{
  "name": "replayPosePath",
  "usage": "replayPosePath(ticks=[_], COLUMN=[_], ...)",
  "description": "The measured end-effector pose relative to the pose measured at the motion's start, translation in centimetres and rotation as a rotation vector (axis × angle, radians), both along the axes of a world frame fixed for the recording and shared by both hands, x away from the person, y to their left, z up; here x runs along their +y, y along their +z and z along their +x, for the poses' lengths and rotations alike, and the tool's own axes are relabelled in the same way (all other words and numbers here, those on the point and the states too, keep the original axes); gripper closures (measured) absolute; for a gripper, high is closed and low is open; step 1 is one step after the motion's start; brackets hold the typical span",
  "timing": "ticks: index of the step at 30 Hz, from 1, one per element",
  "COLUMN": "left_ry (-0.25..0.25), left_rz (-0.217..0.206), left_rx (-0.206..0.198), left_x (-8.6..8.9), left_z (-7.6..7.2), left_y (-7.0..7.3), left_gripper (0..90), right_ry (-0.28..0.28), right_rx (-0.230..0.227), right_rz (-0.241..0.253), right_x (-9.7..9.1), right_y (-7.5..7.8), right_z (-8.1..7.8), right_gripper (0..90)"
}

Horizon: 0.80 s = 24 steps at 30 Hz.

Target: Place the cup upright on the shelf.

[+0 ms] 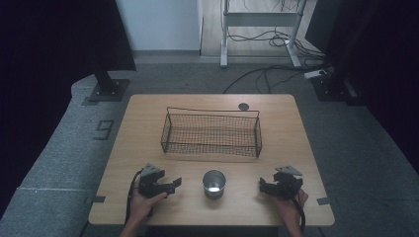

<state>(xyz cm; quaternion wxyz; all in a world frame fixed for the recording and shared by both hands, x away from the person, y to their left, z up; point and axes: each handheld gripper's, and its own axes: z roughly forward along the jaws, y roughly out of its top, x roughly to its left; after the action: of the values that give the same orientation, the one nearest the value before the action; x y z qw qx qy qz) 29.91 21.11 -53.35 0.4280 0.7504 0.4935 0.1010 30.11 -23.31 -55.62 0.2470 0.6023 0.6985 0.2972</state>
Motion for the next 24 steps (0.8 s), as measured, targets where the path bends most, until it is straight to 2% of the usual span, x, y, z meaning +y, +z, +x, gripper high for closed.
replayPosePath(ticks=[17, 24], left_ry=[-0.004, -0.017], left_rz=[-0.014, -0.025], left_rx=[-0.016, -0.037], left_x=[0.0, -0.2], left_z=[-0.3, -0.7], left_y=[0.5, 1.3], left_gripper=[15.5, 15.5], right_ry=[-0.001, -0.003], right_rx=[-0.001, -0.002], right_rz=[-0.001, -0.001], right_x=[0.0, 0.0], right_y=[0.0, 0.0], right_z=[0.0, -0.1], right_gripper=[0.0, 0.0])
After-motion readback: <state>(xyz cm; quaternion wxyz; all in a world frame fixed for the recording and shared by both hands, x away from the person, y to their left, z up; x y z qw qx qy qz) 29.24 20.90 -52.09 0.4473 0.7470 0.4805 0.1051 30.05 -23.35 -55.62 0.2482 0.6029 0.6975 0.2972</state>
